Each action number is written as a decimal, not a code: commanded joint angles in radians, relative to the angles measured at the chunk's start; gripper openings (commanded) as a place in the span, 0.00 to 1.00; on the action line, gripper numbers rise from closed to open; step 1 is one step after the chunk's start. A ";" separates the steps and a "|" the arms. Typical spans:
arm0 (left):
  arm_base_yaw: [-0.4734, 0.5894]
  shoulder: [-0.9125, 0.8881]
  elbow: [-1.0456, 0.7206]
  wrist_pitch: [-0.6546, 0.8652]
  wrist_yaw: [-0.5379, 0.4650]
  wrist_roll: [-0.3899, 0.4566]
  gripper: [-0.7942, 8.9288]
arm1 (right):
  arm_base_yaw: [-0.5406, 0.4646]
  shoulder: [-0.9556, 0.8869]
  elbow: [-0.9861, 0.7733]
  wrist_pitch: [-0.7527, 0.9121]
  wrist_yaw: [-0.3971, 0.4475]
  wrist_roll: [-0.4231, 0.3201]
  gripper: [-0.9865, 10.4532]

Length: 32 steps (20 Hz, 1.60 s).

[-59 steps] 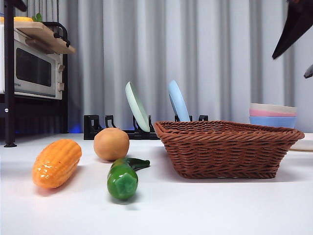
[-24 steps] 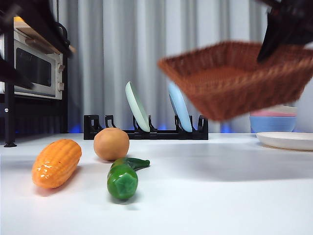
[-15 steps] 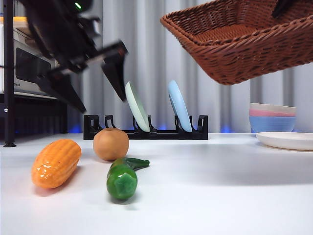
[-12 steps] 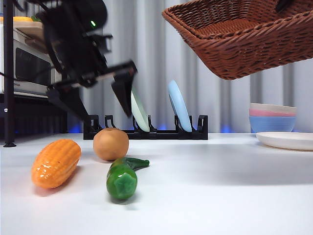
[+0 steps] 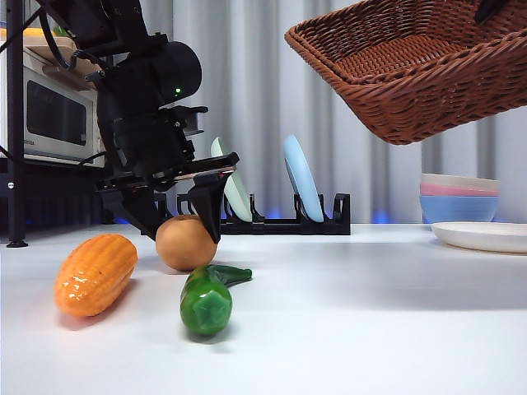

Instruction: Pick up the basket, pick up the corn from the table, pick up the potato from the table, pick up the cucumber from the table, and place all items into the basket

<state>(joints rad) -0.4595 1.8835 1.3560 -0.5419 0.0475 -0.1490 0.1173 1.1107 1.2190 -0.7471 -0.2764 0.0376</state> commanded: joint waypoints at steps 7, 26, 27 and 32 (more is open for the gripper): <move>0.029 -0.325 0.041 -0.108 0.014 0.082 0.07 | 0.003 0.104 0.000 0.033 -0.013 0.061 0.07; -0.365 -0.346 0.040 -0.005 -0.049 0.045 0.46 | 0.180 0.285 0.000 0.317 -0.196 0.287 0.07; -0.365 -0.344 0.040 -0.006 -0.049 0.045 0.60 | 0.180 0.285 0.000 0.316 -0.196 0.287 0.07; -0.364 -0.357 0.041 -0.005 -0.049 0.045 0.63 | 0.180 0.285 0.000 0.316 -0.196 0.287 0.07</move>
<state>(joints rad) -0.8223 1.5333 1.4059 -0.5522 0.0013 -0.1051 0.2955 1.4029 1.2190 -0.4492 -0.4641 0.3084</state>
